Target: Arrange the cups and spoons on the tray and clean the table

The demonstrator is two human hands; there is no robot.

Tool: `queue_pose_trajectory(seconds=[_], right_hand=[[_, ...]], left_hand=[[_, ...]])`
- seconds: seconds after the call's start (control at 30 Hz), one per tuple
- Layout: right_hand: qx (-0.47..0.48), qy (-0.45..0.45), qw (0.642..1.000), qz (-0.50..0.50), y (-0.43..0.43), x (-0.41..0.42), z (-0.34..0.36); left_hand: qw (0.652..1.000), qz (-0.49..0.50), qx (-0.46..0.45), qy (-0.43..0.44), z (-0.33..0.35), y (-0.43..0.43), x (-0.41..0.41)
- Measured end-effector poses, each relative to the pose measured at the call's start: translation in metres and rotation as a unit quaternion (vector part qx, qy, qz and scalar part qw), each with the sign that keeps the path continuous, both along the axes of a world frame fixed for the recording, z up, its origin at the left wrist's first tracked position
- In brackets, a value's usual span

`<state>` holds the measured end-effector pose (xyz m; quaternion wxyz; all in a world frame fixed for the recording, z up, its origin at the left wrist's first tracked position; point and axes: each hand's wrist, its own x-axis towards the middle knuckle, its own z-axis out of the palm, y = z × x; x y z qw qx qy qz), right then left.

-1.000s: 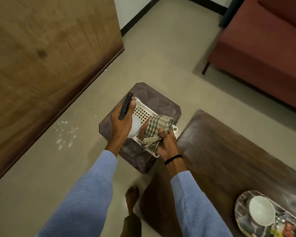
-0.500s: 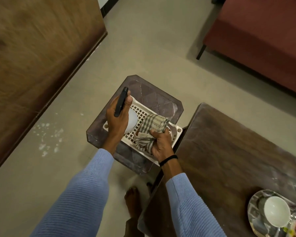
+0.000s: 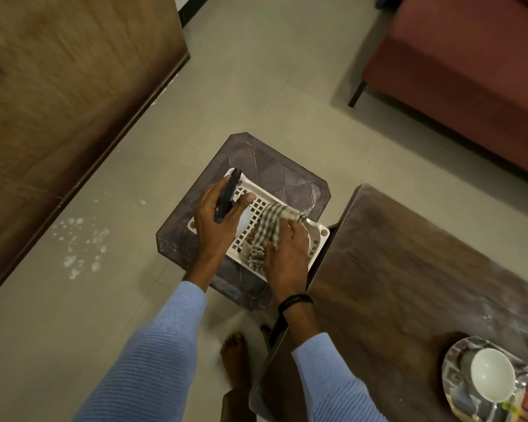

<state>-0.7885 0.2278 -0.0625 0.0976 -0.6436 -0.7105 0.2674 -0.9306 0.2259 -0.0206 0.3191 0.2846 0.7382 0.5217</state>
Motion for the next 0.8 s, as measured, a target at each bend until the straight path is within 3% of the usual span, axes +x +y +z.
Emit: queue_pose_trajectory(seconds=[0.1, 0.2, 0.47, 0.63, 0.8], right_hand=[[-0.043, -0.038, 0.990, 0.129, -0.002, 0.009, -0.007], [-0.081, -0.085, 0.978, 0.172, -0.005, 0.014, -0.008], [-0.095, -0.103, 0.973, 0.185, -0.007, 0.014, -0.008], [-0.096, -0.045, 0.980, 0.168, -0.007, 0.019, 0.012], [-0.061, -0.013, 0.992, 0.107, -0.012, 0.026, 0.044]], left_hand=[[1.000, -0.010, -0.011, 0.009, -0.001, -0.003, -0.001], [0.999, -0.011, -0.033, 0.015, -0.002, -0.006, -0.001], [0.997, -0.010, -0.070, 0.043, -0.008, -0.016, 0.000], [0.992, -0.031, -0.098, 0.069, 0.000, -0.033, -0.001], [0.990, -0.003, -0.065, 0.122, 0.054, -0.054, 0.010]])
